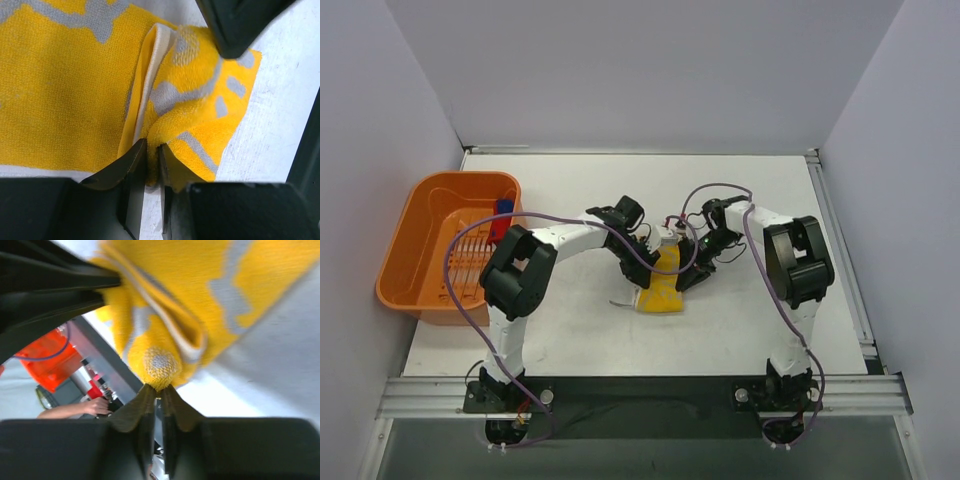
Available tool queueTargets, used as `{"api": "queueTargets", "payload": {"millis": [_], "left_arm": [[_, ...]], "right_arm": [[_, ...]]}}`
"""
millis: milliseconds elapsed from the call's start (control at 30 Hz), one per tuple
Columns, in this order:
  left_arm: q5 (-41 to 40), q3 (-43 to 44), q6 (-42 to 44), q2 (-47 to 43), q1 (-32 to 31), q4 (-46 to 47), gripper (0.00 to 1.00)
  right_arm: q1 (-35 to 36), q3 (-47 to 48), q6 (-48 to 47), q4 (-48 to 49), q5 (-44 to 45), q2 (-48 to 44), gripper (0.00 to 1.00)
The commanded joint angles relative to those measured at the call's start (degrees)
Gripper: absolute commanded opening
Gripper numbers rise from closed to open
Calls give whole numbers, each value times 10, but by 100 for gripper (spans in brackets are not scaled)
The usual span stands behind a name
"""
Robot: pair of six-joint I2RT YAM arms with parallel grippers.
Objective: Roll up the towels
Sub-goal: Roll the towel
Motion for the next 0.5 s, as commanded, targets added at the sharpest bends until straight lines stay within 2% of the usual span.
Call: {"api": "queueTargets", "payload": {"millis": [0, 100, 300, 467], "left_arm": [[-15, 1, -6, -2, 8, 12, 27], [-18, -7, -7, -3, 15, 16, 30], [-24, -21, -1, -24, 25, 25, 42], [-26, -92, -7, -132, 27, 86, 53]], "right_arm": [[-2, 1, 5, -14, 54, 19, 5], [12, 2, -2, -12, 73, 25, 0], [19, -5, -2, -4, 102, 38, 0], [23, -3, -3, -4, 100, 31, 0]]}}
